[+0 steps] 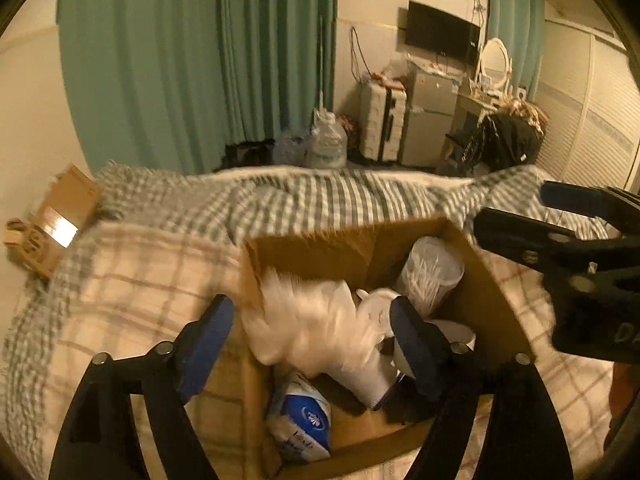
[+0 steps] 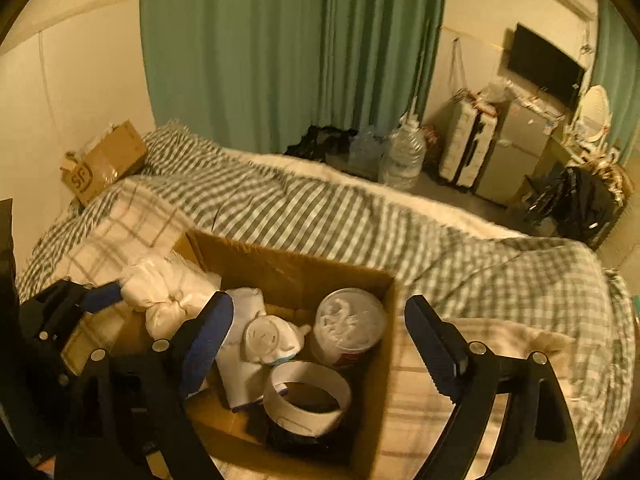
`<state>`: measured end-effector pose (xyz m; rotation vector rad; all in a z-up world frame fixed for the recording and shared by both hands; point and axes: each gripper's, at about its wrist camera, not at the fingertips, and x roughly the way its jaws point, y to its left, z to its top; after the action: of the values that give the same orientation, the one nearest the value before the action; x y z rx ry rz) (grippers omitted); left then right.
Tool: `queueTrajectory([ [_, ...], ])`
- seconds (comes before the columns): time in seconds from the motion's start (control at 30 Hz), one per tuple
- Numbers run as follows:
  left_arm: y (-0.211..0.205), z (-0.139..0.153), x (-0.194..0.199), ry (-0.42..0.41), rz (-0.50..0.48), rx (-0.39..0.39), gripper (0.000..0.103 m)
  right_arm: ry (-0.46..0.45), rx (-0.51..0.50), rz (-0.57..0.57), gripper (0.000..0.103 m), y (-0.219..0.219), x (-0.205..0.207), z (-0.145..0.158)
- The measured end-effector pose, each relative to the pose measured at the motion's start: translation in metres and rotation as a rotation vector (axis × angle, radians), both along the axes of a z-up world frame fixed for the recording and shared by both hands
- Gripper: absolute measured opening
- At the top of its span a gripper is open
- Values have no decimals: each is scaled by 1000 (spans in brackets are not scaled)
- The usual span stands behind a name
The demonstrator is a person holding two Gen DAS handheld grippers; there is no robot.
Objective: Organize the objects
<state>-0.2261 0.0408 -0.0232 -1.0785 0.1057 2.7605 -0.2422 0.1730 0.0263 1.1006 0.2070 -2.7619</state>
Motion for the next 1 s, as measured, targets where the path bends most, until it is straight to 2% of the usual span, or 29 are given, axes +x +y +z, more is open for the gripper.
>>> queueTrajectory([
  [0.03, -1, 10, 5, 19, 8, -2, 97, 23, -3, -15, 95, 5, 9, 11],
  [0.1, -2, 31, 18, 72, 27, -6, 103, 62, 6, -53, 101, 12, 25, 30],
  [0.23, -2, 73, 45, 156, 33, -3, 103, 160, 40, -105, 103, 23, 67, 67],
  [0.37, -8, 106, 78, 225, 44, 16, 103, 244, 22, -125, 103, 31, 117, 100],
  [0.53, -18, 128, 124, 314, 66, 74, 103, 351, 6, -129, 103, 37, 175, 121],
  [0.63, -28, 128, 148, 377, 94, 100, 103, 395, 12, -138, 103, 36, 204, 117],
  [0.77, -41, 115, 177, 457, 159, 123, 103, 395, 7, -158, 103, 37, 225, 93],
  [0.93, -44, 77, 190, 472, 198, 55, 103, 396, -3, -196, 103, 40, 237, 52],
  [1.0, -42, 59, 189, 447, 194, 46, 103, 398, -12, -203, 103, 40, 235, 35],
])
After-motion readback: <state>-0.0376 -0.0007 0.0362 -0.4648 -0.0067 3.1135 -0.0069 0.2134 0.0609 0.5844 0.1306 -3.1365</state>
